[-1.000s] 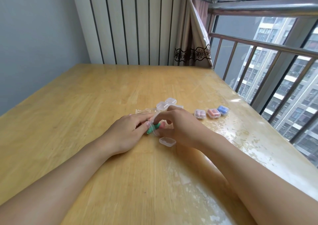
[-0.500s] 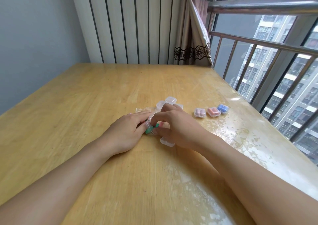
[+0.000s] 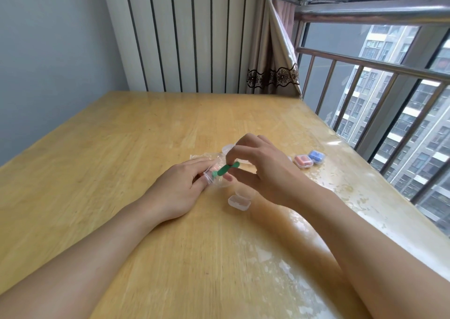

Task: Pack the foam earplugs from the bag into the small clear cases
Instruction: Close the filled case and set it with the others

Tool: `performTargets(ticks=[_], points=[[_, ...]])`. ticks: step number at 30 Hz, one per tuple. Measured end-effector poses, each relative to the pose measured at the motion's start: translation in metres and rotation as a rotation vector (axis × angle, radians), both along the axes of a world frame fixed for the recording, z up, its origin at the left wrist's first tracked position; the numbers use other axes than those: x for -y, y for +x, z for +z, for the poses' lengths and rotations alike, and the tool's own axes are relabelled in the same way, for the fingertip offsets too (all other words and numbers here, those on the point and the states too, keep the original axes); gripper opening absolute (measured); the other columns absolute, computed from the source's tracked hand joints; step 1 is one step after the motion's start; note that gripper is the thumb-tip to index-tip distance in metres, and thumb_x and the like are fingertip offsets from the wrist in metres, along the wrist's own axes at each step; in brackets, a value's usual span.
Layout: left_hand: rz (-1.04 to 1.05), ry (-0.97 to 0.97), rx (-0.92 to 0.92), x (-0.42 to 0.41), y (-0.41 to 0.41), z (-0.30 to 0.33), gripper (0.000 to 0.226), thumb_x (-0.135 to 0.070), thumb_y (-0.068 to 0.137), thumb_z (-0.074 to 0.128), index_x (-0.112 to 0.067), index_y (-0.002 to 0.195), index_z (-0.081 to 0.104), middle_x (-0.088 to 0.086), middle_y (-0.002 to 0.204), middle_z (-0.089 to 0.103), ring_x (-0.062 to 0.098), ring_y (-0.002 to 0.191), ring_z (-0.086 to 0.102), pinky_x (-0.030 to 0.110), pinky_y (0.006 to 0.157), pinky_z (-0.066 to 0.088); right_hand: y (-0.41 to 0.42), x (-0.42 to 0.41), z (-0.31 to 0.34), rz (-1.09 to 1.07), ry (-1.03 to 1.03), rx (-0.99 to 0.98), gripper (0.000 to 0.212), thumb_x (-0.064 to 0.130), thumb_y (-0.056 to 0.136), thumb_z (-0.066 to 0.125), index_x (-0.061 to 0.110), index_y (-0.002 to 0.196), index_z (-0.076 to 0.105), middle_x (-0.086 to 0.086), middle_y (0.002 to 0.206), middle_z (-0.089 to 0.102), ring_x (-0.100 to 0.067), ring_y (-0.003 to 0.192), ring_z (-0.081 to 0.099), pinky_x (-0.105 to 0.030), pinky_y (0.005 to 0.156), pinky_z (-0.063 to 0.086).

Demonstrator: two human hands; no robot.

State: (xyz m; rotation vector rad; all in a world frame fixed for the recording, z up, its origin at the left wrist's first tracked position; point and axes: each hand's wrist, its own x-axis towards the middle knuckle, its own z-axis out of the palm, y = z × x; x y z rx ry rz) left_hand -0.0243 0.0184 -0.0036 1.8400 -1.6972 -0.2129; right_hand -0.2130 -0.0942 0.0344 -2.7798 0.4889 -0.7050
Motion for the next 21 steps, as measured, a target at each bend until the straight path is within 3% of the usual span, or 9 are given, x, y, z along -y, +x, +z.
performTargets(ticks=[3, 5, 10, 13, 16, 18, 21], points=[[0.025, -0.02, -0.036, -0.001, 0.0, 0.001, 0.038, -0.023, 0.101, 0.053, -0.038, 0.136, 0.057, -0.052, 0.115, 0.038, -0.032, 0.111, 0.035, -0.01, 0.089, 0.022, -0.015, 0.006, 0.008, -0.047, 0.136, 0.016, 0.004, 0.028, 0.094, 0.069, 0.026, 0.098, 0.068, 0.011, 0.102, 0.061, -0.007, 0.09, 0.057, -0.015, 0.069, 0.039], [0.025, -0.036, -0.058, -0.002, -0.001, 0.002, 0.039, -0.019, 0.099, 0.057, -0.04, 0.133, 0.059, -0.05, 0.111, 0.044, -0.035, 0.105, 0.039, -0.007, 0.091, 0.028, -0.025, 0.01, 0.013, -0.055, 0.236, -0.027, 0.001, 0.025, 0.094, 0.069, 0.025, 0.095, 0.068, 0.014, 0.094, 0.065, -0.006, 0.084, 0.061, -0.013, 0.063, 0.04], [0.133, -0.09, -0.155, -0.003, -0.006, 0.008, 0.047, -0.011, 0.092, 0.06, -0.033, 0.133, 0.059, -0.029, 0.124, 0.053, -0.013, 0.111, 0.05, -0.008, 0.087, 0.028, -0.033, 0.012, 0.02, -0.026, 0.297, -0.132, 0.001, 0.024, 0.093, 0.07, 0.023, 0.093, 0.07, 0.009, 0.088, 0.071, -0.009, 0.073, 0.063, -0.016, 0.062, 0.048], [0.183, -0.383, -0.116, -0.01, -0.013, 0.021, 0.032, -0.014, 0.084, 0.065, -0.02, 0.115, 0.07, -0.012, 0.109, 0.066, -0.001, 0.101, 0.06, -0.001, 0.083, 0.036, -0.035, 0.008, 0.023, -0.029, 0.276, -0.2, 0.004, 0.027, 0.092, 0.071, 0.027, 0.089, 0.069, 0.012, 0.085, 0.069, -0.006, 0.073, 0.061, -0.017, 0.063, 0.047], [-0.055, -0.48, 0.039, -0.023, -0.028, 0.032, 0.015, -0.018, 0.076, 0.074, -0.015, 0.091, 0.073, -0.005, 0.077, 0.065, 0.008, 0.071, 0.06, 0.018, 0.064, 0.045, -0.038, 0.005, 0.029, -0.028, 0.272, -0.282, 0.006, 0.031, 0.092, 0.071, 0.032, 0.087, 0.068, 0.011, 0.081, 0.066, -0.007, 0.071, 0.06, -0.027, 0.065, 0.052], [-0.222, -0.366, 0.083, -0.029, -0.039, 0.029, 0.016, -0.024, 0.075, 0.077, -0.019, 0.089, 0.074, -0.009, 0.071, 0.061, 0.009, 0.062, 0.054, 0.018, 0.055, 0.042, -0.038, 0.003, 0.031, -0.025, 0.27, -0.317, 0.004, 0.033, 0.091, 0.071, 0.033, 0.088, 0.068, 0.011, 0.076, 0.063, -0.004, 0.064, 0.056, -0.025, 0.06, 0.048], [-0.285, -0.232, 0.057, -0.027, -0.04, 0.023, 0.019, -0.037, 0.076, 0.075, -0.027, 0.092, 0.076, -0.014, 0.074, 0.062, 0.01, 0.062, 0.056, 0.014, 0.05, 0.04, -0.036, 0.0, 0.028, -0.031, 0.284, -0.338, 0.003, 0.033, 0.09, 0.071, 0.033, 0.088, 0.069, 0.012, 0.071, 0.059, -0.001, 0.06, 0.052, -0.021, 0.058, 0.041]])
